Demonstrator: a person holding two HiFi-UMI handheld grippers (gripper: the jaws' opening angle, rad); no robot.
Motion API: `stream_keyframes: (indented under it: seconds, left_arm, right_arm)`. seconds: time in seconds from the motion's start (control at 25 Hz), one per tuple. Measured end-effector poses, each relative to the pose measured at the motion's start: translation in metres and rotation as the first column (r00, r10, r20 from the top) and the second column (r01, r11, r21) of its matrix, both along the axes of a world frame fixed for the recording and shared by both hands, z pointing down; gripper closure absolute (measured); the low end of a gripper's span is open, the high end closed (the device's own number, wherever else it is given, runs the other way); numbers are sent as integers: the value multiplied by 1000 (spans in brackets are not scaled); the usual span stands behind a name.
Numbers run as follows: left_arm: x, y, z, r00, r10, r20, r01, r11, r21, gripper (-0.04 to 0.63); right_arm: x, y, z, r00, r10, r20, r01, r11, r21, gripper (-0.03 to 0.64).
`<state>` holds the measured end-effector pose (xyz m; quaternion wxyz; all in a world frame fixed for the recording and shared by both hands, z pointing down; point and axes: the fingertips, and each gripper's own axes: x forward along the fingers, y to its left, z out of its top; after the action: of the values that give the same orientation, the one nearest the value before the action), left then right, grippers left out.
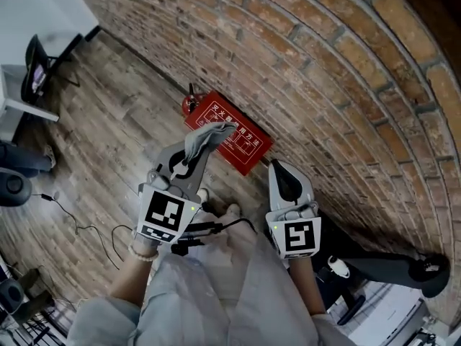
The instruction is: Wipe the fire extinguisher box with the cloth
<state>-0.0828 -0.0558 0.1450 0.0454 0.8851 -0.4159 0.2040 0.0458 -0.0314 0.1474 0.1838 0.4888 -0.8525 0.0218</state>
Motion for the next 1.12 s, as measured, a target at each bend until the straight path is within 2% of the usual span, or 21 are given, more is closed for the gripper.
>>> stream_keyframes:
  seconds: [0.36,0.64,1.12]
  left_arm:
    - [4,19,-25,999,-14,-35,15,999,31,583]
    - [1,24,-35,998,-31,-48,33,998,51,583]
    - [-5,31,-32,998,-44,-40,45,998,46,583]
  right_arm:
    - [1,4,-27,1000,-15,-1,15,998,55,609]
    - [-3,7,-33,999,-32,-11,32,998,59,609]
    - [-21,10,-36,996,-88,-23,90,993,73,609]
